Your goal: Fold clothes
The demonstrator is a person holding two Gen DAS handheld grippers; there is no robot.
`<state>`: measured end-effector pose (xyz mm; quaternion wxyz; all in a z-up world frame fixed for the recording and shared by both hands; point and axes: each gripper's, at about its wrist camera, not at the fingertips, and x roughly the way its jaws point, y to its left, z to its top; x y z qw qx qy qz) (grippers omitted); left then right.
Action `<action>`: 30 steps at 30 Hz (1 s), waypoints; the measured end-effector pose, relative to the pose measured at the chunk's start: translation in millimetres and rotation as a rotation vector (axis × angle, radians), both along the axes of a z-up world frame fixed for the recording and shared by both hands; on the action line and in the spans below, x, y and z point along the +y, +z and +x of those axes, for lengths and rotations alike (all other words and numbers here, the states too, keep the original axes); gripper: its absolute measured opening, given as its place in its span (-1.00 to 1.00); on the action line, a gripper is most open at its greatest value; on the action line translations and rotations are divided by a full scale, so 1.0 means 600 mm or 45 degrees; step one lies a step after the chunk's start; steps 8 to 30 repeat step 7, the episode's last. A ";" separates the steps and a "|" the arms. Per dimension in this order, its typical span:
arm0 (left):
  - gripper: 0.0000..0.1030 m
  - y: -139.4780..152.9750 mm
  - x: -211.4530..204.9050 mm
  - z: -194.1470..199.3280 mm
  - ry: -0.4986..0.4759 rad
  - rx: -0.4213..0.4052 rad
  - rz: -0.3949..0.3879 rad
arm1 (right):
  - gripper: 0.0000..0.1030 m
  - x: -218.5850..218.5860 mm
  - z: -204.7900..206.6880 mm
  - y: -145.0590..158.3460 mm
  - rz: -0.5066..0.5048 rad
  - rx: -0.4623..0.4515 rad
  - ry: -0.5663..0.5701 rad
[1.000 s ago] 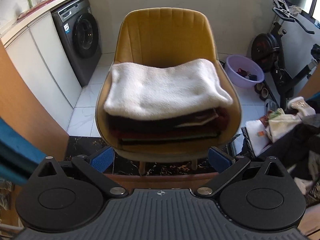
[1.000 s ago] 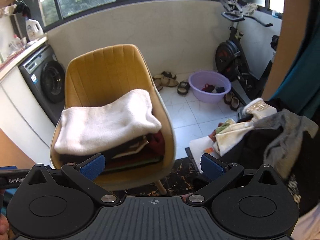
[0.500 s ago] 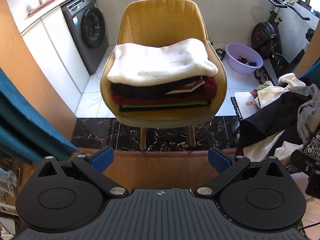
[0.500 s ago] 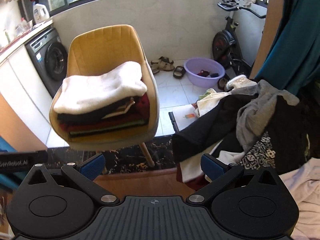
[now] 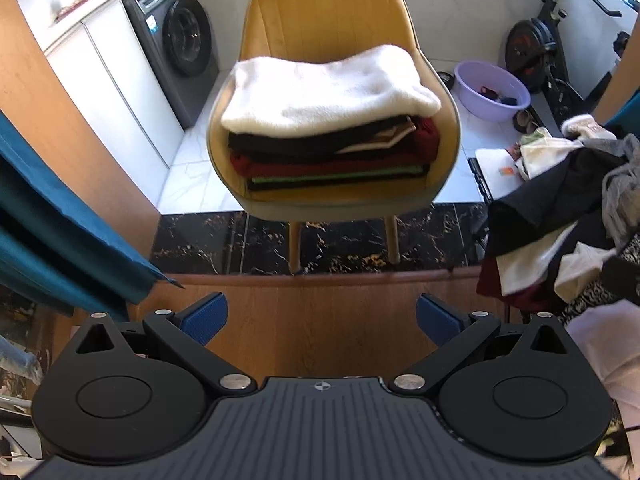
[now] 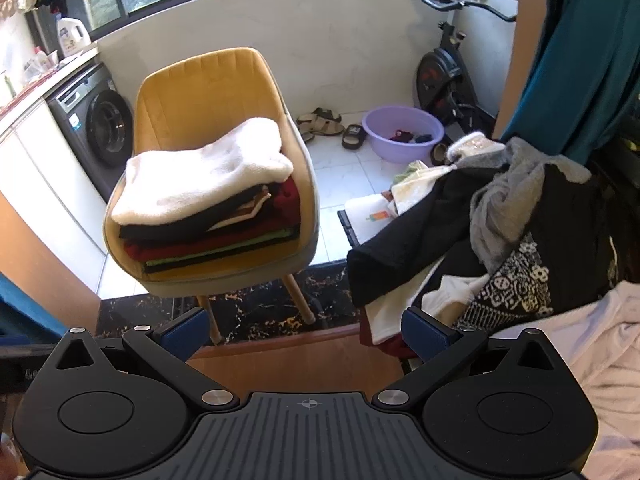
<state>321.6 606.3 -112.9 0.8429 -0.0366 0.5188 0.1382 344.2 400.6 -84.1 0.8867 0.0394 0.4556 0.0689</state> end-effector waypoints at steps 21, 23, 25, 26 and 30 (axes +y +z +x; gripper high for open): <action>0.99 -0.001 0.004 -0.009 -0.012 -0.008 -0.027 | 0.98 0.002 -0.012 -0.008 0.000 0.029 -0.028; 0.99 -0.001 0.004 -0.009 -0.012 -0.008 -0.027 | 0.98 0.002 -0.012 -0.008 0.000 0.029 -0.028; 0.99 -0.001 0.004 -0.009 -0.012 -0.008 -0.027 | 0.98 0.002 -0.012 -0.008 0.000 0.029 -0.028; 0.99 -0.001 0.004 -0.009 -0.012 -0.008 -0.027 | 0.98 0.002 -0.012 -0.008 0.000 0.029 -0.028; 0.99 -0.001 0.004 -0.009 -0.012 -0.008 -0.027 | 0.98 0.002 -0.012 -0.008 0.000 0.029 -0.028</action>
